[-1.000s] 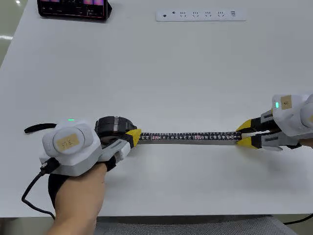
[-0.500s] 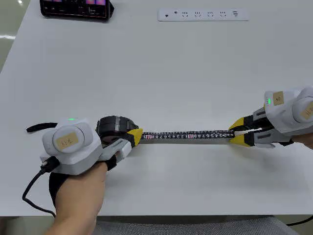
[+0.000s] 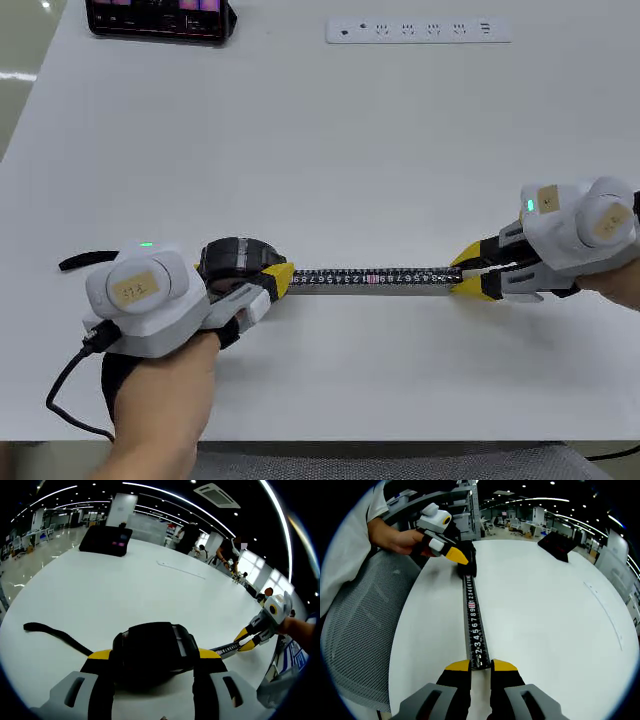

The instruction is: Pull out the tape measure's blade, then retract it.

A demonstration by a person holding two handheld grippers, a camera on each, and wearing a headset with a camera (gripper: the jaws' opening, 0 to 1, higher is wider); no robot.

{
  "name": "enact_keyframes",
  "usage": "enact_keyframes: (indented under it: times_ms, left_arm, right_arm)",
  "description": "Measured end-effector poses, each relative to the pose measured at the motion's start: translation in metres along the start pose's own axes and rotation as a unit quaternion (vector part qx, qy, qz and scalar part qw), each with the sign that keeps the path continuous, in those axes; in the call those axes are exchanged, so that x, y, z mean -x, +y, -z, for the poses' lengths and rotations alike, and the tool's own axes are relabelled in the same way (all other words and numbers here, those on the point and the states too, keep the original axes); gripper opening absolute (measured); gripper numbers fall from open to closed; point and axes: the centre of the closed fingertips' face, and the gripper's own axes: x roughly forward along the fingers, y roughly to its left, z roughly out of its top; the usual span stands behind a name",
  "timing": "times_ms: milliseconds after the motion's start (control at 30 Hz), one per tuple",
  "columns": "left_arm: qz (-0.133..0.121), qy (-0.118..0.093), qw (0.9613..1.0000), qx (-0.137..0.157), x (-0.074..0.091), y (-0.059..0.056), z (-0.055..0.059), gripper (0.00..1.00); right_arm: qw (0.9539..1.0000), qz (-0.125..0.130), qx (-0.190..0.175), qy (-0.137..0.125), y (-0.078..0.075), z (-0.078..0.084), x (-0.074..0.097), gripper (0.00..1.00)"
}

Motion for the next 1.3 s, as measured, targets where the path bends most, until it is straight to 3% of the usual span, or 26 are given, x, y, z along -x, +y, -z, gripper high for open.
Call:
enact_keyframes:
  times_ms: [1300]
  left_arm:
    - [0.01, -0.004, 0.9999, 0.009, 0.0, 0.001, -0.001, 0.59]
  right_arm:
    - [0.9987, -0.03, 0.006, -0.041, 0.004, -0.049, -0.04, 0.1]
